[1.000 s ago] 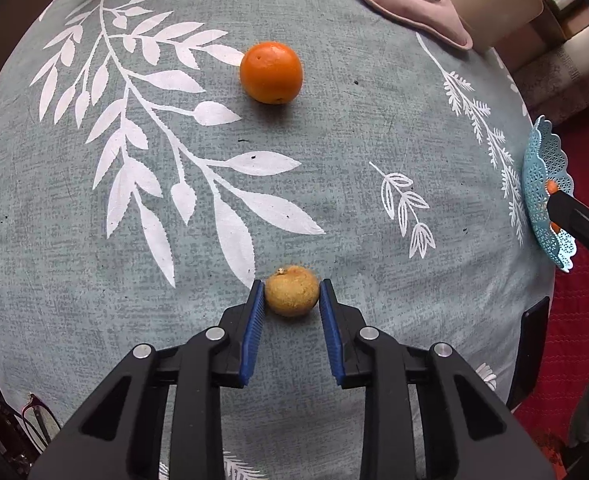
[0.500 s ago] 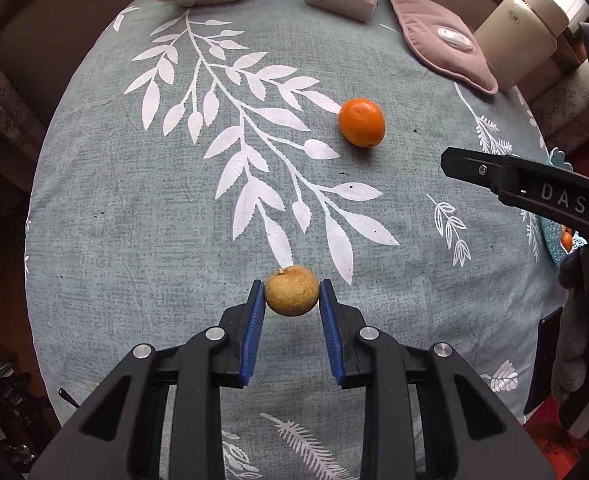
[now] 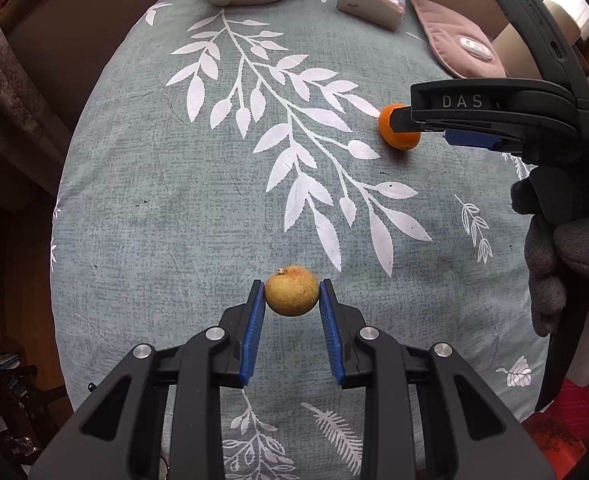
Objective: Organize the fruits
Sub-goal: 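Close the right tool on the small mandarin while the left tool holds the brown fruit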
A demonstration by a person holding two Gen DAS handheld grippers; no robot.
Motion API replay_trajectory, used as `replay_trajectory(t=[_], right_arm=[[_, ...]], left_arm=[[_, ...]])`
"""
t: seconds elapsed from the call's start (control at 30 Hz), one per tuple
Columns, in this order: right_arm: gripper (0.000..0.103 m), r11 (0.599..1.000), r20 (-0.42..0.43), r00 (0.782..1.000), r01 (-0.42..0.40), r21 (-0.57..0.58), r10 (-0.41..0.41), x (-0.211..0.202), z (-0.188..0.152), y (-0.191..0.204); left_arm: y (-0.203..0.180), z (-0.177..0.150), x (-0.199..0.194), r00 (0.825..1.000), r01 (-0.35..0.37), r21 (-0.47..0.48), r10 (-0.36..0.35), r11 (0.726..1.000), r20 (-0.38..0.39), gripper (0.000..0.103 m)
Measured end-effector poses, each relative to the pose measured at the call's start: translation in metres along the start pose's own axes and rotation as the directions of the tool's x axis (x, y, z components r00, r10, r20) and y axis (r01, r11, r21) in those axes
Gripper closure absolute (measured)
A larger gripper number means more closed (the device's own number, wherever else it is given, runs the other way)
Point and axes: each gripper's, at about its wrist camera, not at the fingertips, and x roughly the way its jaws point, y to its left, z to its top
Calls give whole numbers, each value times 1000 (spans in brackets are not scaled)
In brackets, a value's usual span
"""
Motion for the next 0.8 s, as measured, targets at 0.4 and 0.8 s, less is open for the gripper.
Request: replay_trajectory(t=[0.4,0.8], right_arm=[[63,999,-39,999,26,-38,-27,24,7,15],[65,999,-32,999,19,29,-18,2,-9,-17]], left_arm=[[10,-1,1,1000,-25,-6,25,1000,-6,75],[2,5,5,999,-40,4,40,999,-13,75]])
